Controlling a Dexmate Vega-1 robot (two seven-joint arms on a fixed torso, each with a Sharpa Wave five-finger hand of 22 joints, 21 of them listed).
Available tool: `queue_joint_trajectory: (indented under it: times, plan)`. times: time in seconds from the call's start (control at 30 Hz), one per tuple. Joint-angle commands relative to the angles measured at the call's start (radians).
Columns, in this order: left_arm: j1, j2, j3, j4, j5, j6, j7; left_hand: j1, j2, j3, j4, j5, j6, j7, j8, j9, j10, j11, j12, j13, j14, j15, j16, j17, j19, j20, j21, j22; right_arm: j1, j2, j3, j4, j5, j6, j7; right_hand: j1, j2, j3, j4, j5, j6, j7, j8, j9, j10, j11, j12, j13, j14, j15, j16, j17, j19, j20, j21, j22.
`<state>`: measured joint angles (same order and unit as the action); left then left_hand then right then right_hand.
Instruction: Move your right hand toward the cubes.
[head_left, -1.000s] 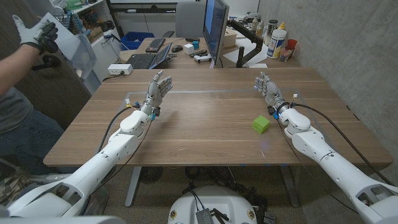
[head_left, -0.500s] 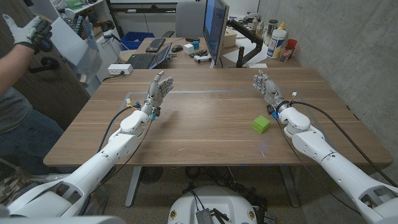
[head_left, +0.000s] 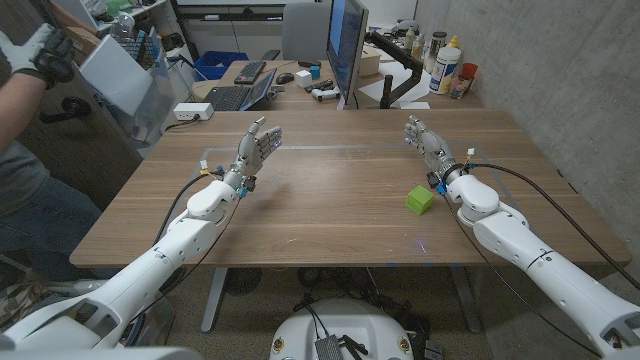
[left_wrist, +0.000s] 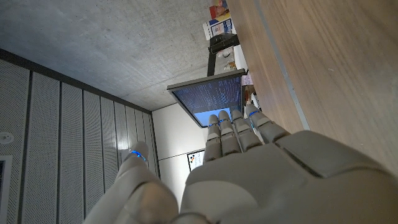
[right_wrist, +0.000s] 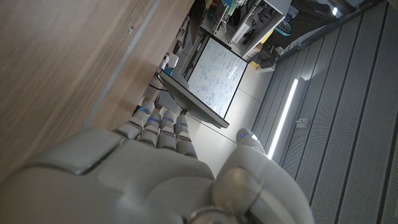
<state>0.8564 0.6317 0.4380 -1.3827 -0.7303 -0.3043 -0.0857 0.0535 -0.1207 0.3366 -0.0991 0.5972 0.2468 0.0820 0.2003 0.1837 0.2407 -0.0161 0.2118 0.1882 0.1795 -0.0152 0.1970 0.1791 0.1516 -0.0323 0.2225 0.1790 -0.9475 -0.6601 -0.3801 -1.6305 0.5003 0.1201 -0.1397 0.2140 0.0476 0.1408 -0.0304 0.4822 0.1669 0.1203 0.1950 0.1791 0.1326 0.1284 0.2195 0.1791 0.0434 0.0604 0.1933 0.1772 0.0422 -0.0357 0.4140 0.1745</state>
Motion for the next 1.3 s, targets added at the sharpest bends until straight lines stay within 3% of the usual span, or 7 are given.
queue_joint_trajectory:
  times: [0.03, 0.33, 0.67, 1.3]
  plan:
    - [0.042, 0.051, -0.012, -0.054, -0.032, 0.010, -0.039, 0.008, 0.002, -0.004, -0.002, 0.004, 0.007, -0.008, 0.009, 0.004, 0.015, -0.003, 0.010, 0.002, 0.017, -0.002, 0.010, 0.004, 0.013, 0.003, -0.002, 0.002, -0.072, -0.085, 0.022, -0.179, -0.054, -0.120, -0.097, 0.019, 0.001, 0.002, -0.007, 0.007, 0.014, -0.005, 0.006, 0.004, 0.011, -0.001, 0.007, 0.006, 0.012, 0.000, 0.005, 0.003, 0.013, -0.004, -0.005, 0.002]
    - [0.065, 0.079, -0.035, -0.090, -0.067, 0.021, -0.034, 0.008, 0.003, -0.007, -0.001, 0.005, 0.013, -0.006, 0.010, 0.004, 0.000, 0.004, 0.001, 0.002, 0.004, 0.001, 0.002, 0.004, 0.016, 0.009, -0.004, 0.003, -0.100, -0.128, 0.034, -0.261, -0.089, -0.216, -0.150, 0.036, -0.002, 0.004, -0.019, 0.011, 0.023, -0.021, 0.008, 0.004, 0.019, -0.009, 0.009, 0.006, 0.021, -0.004, 0.004, 0.002, 0.015, 0.001, -0.012, 0.002]
    - [0.075, 0.093, -0.043, -0.115, -0.075, 0.012, -0.034, 0.009, 0.004, -0.010, -0.002, 0.005, 0.026, -0.003, 0.013, 0.004, 0.001, 0.006, 0.001, 0.002, 0.006, 0.004, 0.002, 0.005, 0.020, 0.015, -0.004, 0.003, -0.111, -0.133, 0.020, -0.311, -0.139, -0.291, -0.207, 0.053, -0.006, 0.006, -0.032, 0.015, 0.030, -0.031, 0.010, 0.005, 0.028, -0.012, 0.011, 0.006, 0.024, -0.007, 0.002, 0.002, 0.014, 0.003, -0.019, 0.002]
    - [0.044, 0.080, -0.022, -0.103, -0.066, 0.011, -0.054, 0.009, 0.005, -0.014, -0.002, 0.005, 0.031, -0.001, 0.012, 0.004, 0.003, 0.006, -0.001, 0.002, 0.005, 0.005, 0.000, 0.005, 0.019, 0.019, -0.007, 0.003, -0.131, -0.159, -0.004, -0.466, -0.199, -0.529, -0.295, 0.078, -0.011, 0.009, -0.051, 0.021, 0.031, -0.040, 0.008, 0.005, 0.029, -0.017, 0.008, 0.007, 0.028, -0.012, -0.001, 0.002, 0.009, 0.012, -0.031, 0.002]
